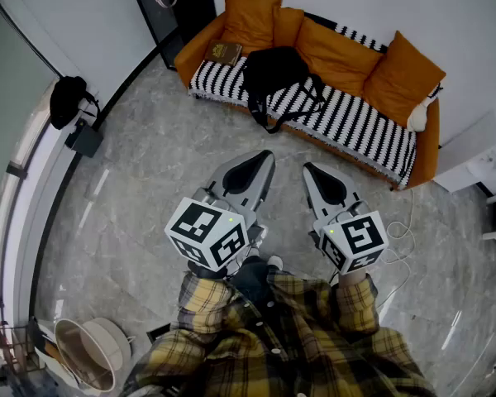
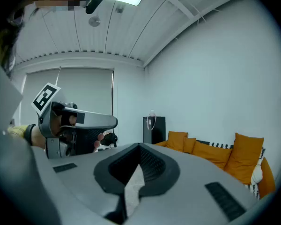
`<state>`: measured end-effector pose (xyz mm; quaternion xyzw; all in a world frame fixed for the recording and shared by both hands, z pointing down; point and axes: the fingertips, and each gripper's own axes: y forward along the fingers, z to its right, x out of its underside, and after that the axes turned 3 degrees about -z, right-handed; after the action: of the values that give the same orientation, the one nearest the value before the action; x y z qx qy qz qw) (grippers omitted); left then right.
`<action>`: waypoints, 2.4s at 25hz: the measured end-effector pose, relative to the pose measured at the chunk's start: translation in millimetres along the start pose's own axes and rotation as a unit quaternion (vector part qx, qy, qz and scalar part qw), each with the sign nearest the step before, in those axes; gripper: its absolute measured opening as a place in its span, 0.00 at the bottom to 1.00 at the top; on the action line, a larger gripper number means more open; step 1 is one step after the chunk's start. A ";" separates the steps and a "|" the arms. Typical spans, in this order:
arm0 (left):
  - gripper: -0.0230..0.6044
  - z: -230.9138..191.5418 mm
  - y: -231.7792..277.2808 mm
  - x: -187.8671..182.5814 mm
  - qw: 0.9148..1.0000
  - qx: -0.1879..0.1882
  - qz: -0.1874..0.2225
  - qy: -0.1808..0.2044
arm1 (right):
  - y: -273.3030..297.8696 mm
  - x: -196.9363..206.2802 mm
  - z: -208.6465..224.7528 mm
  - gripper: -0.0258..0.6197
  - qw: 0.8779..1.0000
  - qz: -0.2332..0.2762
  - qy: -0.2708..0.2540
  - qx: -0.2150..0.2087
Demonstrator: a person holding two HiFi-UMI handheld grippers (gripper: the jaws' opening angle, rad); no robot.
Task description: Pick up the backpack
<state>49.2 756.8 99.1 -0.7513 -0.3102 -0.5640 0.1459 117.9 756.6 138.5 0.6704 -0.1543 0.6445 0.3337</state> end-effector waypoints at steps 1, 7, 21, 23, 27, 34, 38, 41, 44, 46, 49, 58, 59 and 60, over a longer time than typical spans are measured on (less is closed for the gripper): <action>0.07 0.0 0.6 0.0 1.000 -0.001 0.000 0.002 | 0.4 -0.6 0.5 0.06 1.000 0.002 -0.001 -0.001; 0.07 0.5 4.9 2.0 1.000 -0.010 0.003 0.005 | -3.2 -2.1 5.0 0.06 1.000 0.015 0.000 -0.005; 0.07 -4.8 14.8 -1.9 1.000 -0.018 0.004 0.012 | -1.2 2.8 19.2 0.06 1.000 0.020 0.009 -0.010; 0.07 -16.8 21.7 -0.8 1.000 -0.021 0.002 0.010 | 8.9 7.7 23.4 0.06 1.000 0.014 0.012 -0.009; 0.07 -44.3 46.4 -6.1 1.000 -0.014 0.000 0.009 | 37.7 10.5 39.6 0.06 1.000 0.004 0.017 -0.002; 0.07 -122.0 108.2 -38.1 1.000 -0.005 -0.002 0.006 | 124.2 -5.0 78.9 0.07 1.000 -0.012 0.013 0.001; 0.07 -174.0 140.2 -60.1 1.000 -0.003 -0.009 0.001 | 181.1 -21.0 100.1 0.06 1.000 -0.022 0.013 0.005; 0.07 -210.7 160.0 -73.5 1.000 -0.006 -0.011 -0.007 | 218.3 -30.4 115.5 0.07 0.999 -0.027 0.017 0.007; 0.07 -240.1 177.7 -80.6 1.000 -0.003 -0.014 -0.014 | 249.9 -34.3 128.5 0.06 0.999 -0.033 0.021 0.010; 0.07 -255.7 188.2 -82.8 1.000 0.001 -0.019 -0.015 | 267.9 -36.7 134.8 0.07 0.999 -0.034 0.022 0.014; 0.07 -275.7 199.4 -87.1 1.000 0.007 -0.023 -0.015 | 290.7 -40.2 142.1 0.06 0.999 -0.035 0.024 0.020; 0.07 -312.3 209.7 -91.7 0.999 0.012 -0.035 -0.012 | 326.9 -40.0 148.9 0.07 0.998 -0.044 0.030 0.031; 0.07 -314.6 210.0 -92.0 0.999 0.011 -0.035 -0.011 | 328.4 -39.7 151.0 0.06 0.998 -0.044 0.032 0.033; 0.07 -317.0 210.6 -92.0 0.999 0.009 -0.034 -0.010 | 330.1 -39.0 153.8 0.06 0.998 -0.043 0.034 0.035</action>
<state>-73.7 387.5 142.1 -0.7444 -0.3423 -0.5583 0.1302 20.0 407.6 191.0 0.6655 -0.0910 0.6569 0.3425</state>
